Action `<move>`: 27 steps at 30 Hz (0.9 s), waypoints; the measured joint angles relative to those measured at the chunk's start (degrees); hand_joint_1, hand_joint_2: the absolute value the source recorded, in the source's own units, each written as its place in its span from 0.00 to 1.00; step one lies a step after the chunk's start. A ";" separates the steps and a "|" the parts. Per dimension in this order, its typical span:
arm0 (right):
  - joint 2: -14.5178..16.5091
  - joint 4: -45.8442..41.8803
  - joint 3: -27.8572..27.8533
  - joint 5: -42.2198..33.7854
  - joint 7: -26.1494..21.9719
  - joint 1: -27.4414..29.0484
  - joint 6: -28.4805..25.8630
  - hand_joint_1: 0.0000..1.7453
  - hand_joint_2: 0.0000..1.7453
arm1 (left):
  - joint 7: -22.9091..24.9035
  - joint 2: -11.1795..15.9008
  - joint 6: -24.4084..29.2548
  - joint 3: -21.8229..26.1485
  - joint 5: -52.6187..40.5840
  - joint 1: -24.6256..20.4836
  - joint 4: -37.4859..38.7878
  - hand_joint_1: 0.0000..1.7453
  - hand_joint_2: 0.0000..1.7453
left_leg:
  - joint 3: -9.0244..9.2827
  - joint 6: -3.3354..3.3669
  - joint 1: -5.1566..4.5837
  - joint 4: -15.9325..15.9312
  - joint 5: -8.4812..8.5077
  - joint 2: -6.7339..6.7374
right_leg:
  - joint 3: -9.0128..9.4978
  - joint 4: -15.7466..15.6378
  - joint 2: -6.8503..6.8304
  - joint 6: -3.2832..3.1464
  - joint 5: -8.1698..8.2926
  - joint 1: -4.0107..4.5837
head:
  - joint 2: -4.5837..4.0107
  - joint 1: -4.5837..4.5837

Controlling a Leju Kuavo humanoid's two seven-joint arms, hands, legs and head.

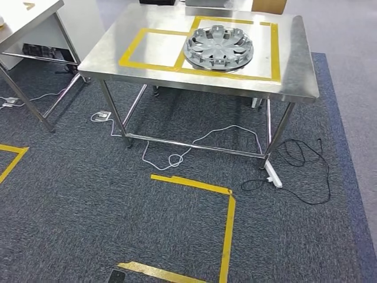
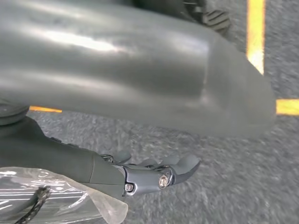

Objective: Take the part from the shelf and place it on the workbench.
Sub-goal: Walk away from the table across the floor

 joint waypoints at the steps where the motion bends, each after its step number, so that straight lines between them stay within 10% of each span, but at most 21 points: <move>1: -0.01 0.01 0.10 0.38 0.00 0.03 0.10 0.00 0.00 | -0.09 0.16 -0.50 0.08 0.27 0.00 0.01 0.00 0.00 | -0.38 -0.31 0.24 3.84 -2.25 -0.01 | -1.14 0.30 -0.10 -0.07 0.70 -0.01 | 0.01 -0.03; 4: -0.01 0.03 0.61 1.19 0.00 -0.05 0.24 0.00 0.00 | -0.11 1.06 -2.32 0.31 1.09 -0.06 0.02 0.00 0.00 | 1.21 -1.06 0.89 9.00 0.05 -0.01 | -4.87 1.76 -0.36 0.28 2.80 -0.21 | 0.01 -0.03; 6: -0.01 0.04 0.83 1.38 -0.01 -0.06 0.25 0.00 0.00 | -0.11 1.54 -2.84 0.45 1.61 -0.08 0.02 0.00 0.00 | 6.38 -1.36 1.26 3.66 2.44 -0.04 | -7.58 3.16 -0.37 0.89 3.94 -0.38 | 0.01 -0.06; 8: -0.01 0.05 0.92 1.49 -0.05 -0.08 0.27 0.00 0.00 | -0.12 1.86 -2.98 0.61 1.87 -0.15 0.02 0.00 0.00 | 12.41 -1.00 1.26 -4.96 0.42 -0.17 | -9.40 4.41 -0.39 1.68 4.89 -0.40 | 0.01 -0.05; 11: -0.01 0.12 1.03 1.55 -0.12 -0.24 0.44 0.00 0.00 | -0.29 2.17 -2.99 0.72 1.86 -0.12 0.04 0.00 0.00 | 13.64 0.30 0.98 -8.90 -1.04 -0.14 | -10.53 4.87 -0.45 2.76 6.44 -0.58 | 0.00 -0.04; 14: -0.03 0.15 1.07 1.56 -0.02 -0.23 0.66 0.00 0.00 | -0.55 2.20 -2.89 0.72 1.55 -0.12 0.04 0.00 0.00 | 11.30 1.72 0.93 -8.87 1.12 0.31 | -12.29 8.75 0.04 3.44 1.04 -0.86 | 0.00 0.08; 17: -0.03 0.15 1.08 1.56 0.07 -0.35 0.74 0.00 0.00 | -0.61 1.98 -2.69 0.72 1.30 -0.44 0.04 0.00 0.00 | 8.25 2.22 0.40 -8.77 3.65 0.44 | -14.08 19.04 0.38 3.65 -5.58 -0.85 | 0.01 0.24; 19: -0.04 0.15 1.08 1.55 0.08 -0.46 0.74 0.00 0.00 | -0.61 1.87 -2.60 0.72 1.29 -0.53 0.04 0.00 0.00 | 5.87 2.25 -0.03 -8.66 5.47 0.58 | -12.47 21.35 0.41 3.35 -3.13 -0.80 | 0.01 0.24; 21: -0.05 0.15 1.08 1.55 0.08 -0.56 0.74 0.00 0.00 | -0.60 1.83 -2.54 0.72 1.29 -0.58 0.04 0.00 0.00 | 3.79 2.14 -0.35 -8.55 7.17 0.59 | -7.05 16.19 0.44 2.64 -0.33 -0.64 | 0.01 0.20; 24: -0.05 0.16 1.11 1.45 -0.05 -1.01 0.71 0.00 0.00 | -0.69 1.64 -2.14 0.70 1.20 -0.67 0.04 0.00 0.00 | 2.31 1.53 -0.57 -8.16 8.98 0.51 | 2.94 2.43 0.51 1.62 -3.41 -0.03 | 0.01 0.15; 27: -0.08 0.18 1.10 1.24 -0.10 -0.96 0.68 0.00 0.00 | -0.94 1.12 -0.94 0.68 1.08 -0.57 0.07 0.00 0.00 | 1.55 0.48 -0.12 -7.95 9.78 0.44 | 3.30 -0.03 0.38 0.66 -3.48 0.29 | 0.01 0.27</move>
